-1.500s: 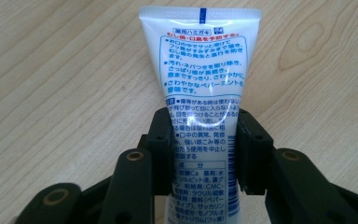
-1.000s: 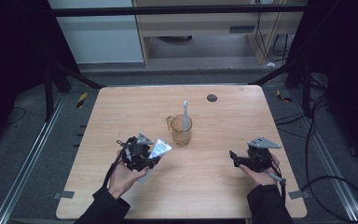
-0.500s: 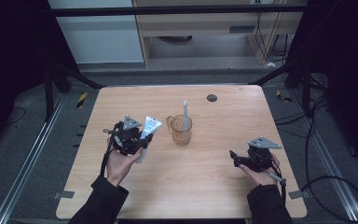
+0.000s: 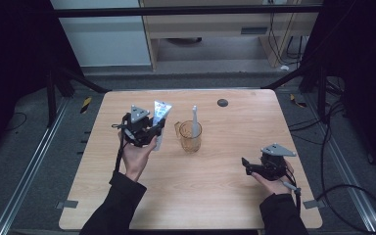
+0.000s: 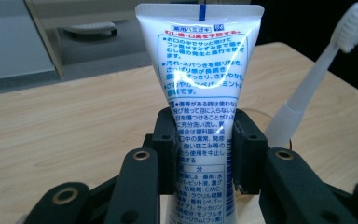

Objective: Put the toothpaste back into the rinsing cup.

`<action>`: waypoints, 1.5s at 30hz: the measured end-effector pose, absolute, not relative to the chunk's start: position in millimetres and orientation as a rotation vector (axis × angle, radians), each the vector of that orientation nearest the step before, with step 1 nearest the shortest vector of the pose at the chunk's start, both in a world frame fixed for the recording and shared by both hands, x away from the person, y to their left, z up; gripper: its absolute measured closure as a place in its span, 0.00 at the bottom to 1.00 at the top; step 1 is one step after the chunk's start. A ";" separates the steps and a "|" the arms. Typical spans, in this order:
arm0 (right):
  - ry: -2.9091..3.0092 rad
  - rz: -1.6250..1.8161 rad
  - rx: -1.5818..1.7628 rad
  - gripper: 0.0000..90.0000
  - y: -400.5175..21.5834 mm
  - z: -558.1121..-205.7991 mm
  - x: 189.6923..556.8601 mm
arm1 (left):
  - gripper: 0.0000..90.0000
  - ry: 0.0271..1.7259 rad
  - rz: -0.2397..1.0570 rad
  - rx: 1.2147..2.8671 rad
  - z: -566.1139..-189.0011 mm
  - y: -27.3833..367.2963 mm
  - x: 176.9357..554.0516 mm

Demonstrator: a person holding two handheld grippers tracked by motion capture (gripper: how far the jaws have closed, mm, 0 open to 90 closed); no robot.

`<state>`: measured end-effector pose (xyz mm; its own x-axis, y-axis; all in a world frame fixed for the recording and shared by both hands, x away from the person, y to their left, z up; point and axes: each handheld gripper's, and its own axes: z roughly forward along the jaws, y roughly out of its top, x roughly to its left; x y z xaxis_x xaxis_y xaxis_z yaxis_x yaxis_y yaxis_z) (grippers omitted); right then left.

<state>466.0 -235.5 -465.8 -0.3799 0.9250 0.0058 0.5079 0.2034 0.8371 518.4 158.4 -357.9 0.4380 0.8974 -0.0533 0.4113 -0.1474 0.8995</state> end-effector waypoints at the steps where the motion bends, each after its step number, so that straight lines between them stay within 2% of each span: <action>1: 1.974 1.072 1.328 0.15 -235.6 -466.0 466.1 | 0.74 1.136 0.653 1.731 -357.6 157.0 519.5; 17: 1.961 1.079 1.320 0.14 -236.4 -467.0 466.6 | 0.74 1.141 0.696 1.573 -363.4 133.6 545.3; 45: 1.946 1.086 1.330 0.13 -238.0 -469.0 467.2 | 0.75 1.076 0.664 1.504 -373.4 95.7 571.8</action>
<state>467.2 -238.0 -469.0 -0.3671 0.9301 0.0081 0.4952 0.1881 0.8482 571.8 95.7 -373.4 0.4270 0.8922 -0.1472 0.2679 0.0306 0.9630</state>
